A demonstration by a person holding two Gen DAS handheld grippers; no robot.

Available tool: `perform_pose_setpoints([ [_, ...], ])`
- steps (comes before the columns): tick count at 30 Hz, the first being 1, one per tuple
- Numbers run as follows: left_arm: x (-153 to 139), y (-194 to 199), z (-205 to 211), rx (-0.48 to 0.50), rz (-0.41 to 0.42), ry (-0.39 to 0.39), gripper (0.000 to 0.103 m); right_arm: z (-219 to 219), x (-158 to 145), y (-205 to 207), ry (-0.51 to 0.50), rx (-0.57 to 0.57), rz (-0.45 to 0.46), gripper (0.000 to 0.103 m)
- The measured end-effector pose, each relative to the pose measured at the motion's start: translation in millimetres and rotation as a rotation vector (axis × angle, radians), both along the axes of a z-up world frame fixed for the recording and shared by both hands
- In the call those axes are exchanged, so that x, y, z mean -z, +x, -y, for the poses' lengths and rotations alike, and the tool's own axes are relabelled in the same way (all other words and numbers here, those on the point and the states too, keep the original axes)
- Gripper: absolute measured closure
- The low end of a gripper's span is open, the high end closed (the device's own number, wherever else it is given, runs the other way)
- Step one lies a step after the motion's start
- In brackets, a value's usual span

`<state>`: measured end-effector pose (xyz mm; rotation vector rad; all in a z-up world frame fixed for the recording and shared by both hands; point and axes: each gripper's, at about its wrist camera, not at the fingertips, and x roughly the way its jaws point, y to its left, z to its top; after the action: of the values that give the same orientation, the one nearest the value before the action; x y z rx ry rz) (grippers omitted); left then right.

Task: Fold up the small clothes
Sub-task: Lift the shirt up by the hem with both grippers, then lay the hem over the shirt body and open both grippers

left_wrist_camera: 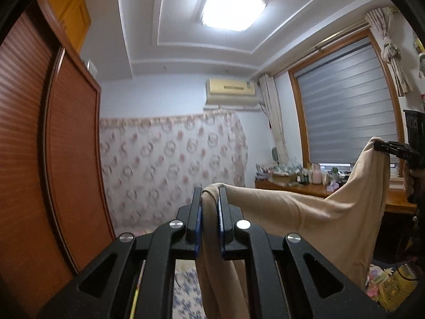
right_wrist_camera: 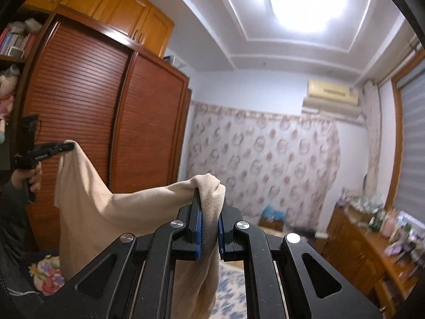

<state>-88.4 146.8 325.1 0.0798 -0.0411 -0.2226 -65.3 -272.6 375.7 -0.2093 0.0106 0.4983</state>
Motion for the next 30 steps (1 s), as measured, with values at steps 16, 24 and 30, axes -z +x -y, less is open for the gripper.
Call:
perform_pose_setpoints([
  [16,-48,-34,3,-0.043,0.129,0.039,0.097,9,-73,-36,-0.109,0.131,0.12,0.097],
  [24,-9,38,13,-0.058,0.007,0.063,0.096,11,-43,20,-0.142,0.176,0.038,0.097],
  [30,58,150,22,-0.09,-0.163,0.085,0.096,20,29,126,-0.161,0.19,-0.106,0.097],
])
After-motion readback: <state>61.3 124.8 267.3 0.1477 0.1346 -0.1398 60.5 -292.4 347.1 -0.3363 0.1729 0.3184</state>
